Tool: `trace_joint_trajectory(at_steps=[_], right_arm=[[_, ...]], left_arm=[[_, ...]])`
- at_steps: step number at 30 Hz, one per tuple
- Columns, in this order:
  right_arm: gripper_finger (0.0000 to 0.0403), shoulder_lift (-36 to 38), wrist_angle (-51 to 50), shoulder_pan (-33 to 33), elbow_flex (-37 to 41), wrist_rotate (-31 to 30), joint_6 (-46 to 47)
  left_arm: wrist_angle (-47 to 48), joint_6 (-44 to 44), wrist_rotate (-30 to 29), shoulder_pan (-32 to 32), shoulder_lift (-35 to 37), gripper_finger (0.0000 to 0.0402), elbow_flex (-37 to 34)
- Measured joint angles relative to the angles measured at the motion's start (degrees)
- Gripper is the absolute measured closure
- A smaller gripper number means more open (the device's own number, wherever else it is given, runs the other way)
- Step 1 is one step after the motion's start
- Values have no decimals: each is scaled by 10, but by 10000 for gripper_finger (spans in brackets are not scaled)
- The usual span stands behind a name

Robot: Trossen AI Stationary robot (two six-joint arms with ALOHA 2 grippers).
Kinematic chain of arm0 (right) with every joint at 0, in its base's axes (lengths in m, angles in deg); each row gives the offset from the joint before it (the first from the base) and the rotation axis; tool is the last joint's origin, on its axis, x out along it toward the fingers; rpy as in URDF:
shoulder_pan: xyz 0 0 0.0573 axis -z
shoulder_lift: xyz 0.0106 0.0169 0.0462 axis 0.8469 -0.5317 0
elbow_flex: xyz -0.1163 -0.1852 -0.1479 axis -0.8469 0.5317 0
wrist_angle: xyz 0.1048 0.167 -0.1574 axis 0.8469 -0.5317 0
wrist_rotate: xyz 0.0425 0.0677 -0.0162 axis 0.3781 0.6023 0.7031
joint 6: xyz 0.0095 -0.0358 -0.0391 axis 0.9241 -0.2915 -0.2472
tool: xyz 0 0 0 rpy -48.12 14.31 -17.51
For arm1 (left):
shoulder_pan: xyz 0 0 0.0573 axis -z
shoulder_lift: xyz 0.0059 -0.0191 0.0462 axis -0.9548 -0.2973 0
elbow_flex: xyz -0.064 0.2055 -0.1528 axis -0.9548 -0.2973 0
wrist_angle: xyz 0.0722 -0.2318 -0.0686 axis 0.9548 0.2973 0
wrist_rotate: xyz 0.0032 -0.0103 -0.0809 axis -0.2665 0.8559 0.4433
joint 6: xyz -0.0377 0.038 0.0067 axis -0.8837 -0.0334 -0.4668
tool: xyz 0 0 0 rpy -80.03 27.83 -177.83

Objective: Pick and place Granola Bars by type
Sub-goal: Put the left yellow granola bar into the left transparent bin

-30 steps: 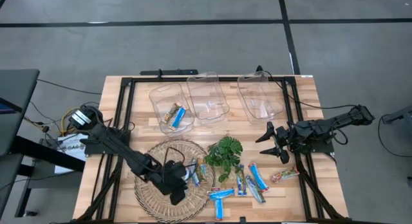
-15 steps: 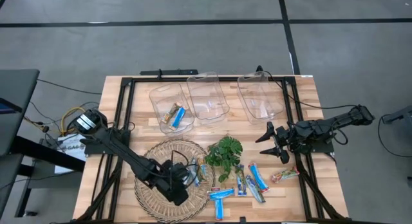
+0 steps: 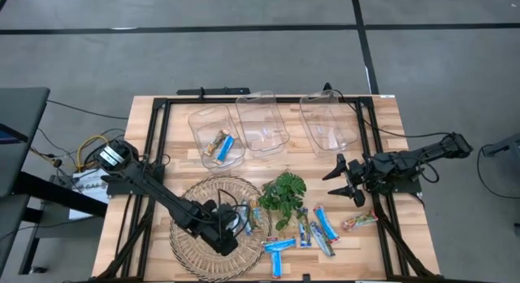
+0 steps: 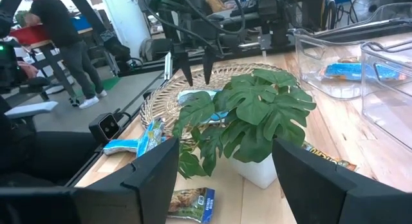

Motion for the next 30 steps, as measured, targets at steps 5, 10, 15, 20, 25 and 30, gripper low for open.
trace_joint_trajectory(at_steps=[5,10,15,20,25,30], right_arm=[[159,0,0,0,0,0,0],[159,0,0,0,0,0,0],[159,0,0,0,0,0,0],[159,0,0,0,0,0,0],[159,0,0,0,0,0,0],[159,-4,0,0,0,0,0]], left_arm=[[1,0,1,0,0,208,0],[-3,-1,9,-3,-15,188,-1],[-19,0,18,-6,-29,182,0],[-35,2,34,-9,-44,182,-1],[-47,4,38,-10,-56,197,0],[-43,4,38,-11,-56,243,0]])
